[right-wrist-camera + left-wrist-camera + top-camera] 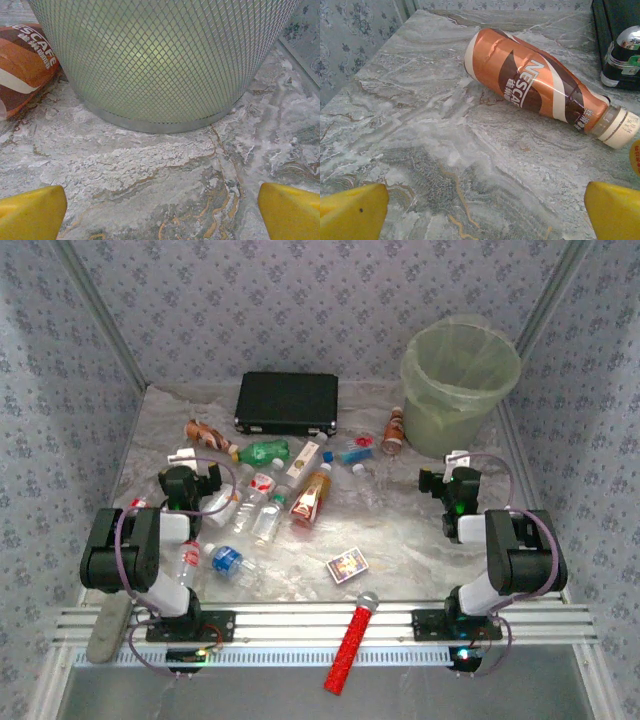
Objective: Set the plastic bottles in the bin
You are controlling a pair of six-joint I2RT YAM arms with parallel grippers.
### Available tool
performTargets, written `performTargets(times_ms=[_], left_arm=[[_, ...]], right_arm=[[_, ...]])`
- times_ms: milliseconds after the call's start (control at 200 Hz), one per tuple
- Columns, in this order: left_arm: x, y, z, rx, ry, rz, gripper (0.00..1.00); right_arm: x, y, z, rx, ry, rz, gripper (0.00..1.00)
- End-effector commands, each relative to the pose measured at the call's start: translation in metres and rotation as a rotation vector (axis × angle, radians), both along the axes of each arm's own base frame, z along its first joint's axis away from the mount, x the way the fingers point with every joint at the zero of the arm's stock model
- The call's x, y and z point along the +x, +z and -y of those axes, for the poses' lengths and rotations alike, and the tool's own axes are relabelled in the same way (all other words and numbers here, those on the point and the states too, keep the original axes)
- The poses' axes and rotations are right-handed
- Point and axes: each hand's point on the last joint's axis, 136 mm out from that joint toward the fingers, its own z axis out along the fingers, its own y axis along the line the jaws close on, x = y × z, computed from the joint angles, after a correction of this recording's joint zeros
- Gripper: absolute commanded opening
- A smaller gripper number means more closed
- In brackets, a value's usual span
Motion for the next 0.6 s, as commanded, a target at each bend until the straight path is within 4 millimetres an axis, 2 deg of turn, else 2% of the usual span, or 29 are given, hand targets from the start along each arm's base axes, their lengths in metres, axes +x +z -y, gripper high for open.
performTargets(times_ms=[0,595], left_arm=[[0.0026,0.0056,0.0038,-0.003,-0.018,0.022,1.00],[0.0034,0.0057,0.0039,-0.020,-0.031,0.020,1.00]], right_arm=[[0.0058,0.0063,-0.0002,0.018,0.000,0.020,1.00],[0.0063,0.0067,0.0004,0.025,0.002,0.019,1.00]])
